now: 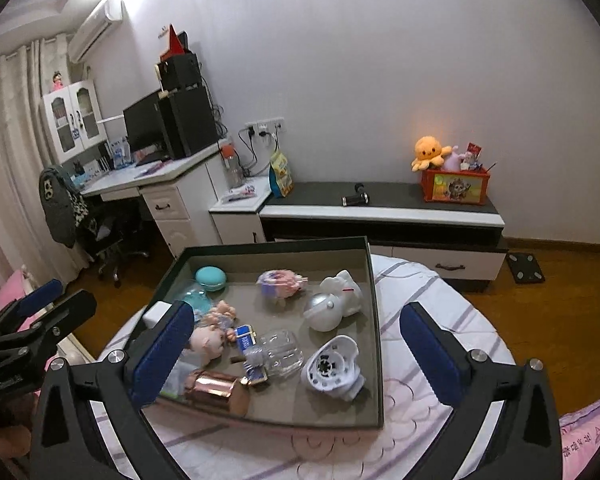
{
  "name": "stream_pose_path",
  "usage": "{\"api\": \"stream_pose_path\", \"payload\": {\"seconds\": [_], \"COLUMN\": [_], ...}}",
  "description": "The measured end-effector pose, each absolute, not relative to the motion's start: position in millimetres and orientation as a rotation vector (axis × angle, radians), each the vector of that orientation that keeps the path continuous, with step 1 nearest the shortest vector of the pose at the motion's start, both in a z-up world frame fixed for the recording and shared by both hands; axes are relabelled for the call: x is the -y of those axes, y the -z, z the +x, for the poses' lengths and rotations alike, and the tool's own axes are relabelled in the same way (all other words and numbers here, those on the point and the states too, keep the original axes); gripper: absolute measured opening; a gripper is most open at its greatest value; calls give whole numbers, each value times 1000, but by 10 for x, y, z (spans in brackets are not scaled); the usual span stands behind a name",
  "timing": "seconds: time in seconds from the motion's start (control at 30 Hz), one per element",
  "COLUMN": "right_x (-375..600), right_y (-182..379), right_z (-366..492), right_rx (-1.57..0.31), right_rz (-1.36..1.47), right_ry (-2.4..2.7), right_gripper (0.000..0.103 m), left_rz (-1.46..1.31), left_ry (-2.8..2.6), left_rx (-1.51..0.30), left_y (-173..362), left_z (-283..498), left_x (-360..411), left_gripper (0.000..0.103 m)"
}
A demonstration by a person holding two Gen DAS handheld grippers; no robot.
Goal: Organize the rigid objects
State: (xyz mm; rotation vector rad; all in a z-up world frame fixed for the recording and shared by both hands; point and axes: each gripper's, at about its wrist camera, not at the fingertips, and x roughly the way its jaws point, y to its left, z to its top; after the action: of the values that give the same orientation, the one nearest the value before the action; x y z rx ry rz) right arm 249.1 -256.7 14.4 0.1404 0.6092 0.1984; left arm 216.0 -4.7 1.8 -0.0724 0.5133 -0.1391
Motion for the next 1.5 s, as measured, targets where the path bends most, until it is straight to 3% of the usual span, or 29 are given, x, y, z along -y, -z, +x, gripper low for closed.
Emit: {"api": "stream_pose_path", "payload": {"seconds": [0.37, 1.0, 1.5], "right_x": [2556, 2538, 2442], "right_y": [-464, -578, -524], "right_z": [1620, 306, 76], "right_rx": [-494, -370, -360], "right_rz": [135, 141, 113], "right_ry": [-158, -108, -95], "right_gripper": [103, 103, 103], "left_rz": [-44, -82, -67], "left_ry": [133, 104, 32], "left_rx": [-430, -438, -409], "left_y": [-231, -198, -304], "left_z": [1375, 296, -85], "left_x": [45, 78, 33], "left_gripper": [103, 103, 103]}}
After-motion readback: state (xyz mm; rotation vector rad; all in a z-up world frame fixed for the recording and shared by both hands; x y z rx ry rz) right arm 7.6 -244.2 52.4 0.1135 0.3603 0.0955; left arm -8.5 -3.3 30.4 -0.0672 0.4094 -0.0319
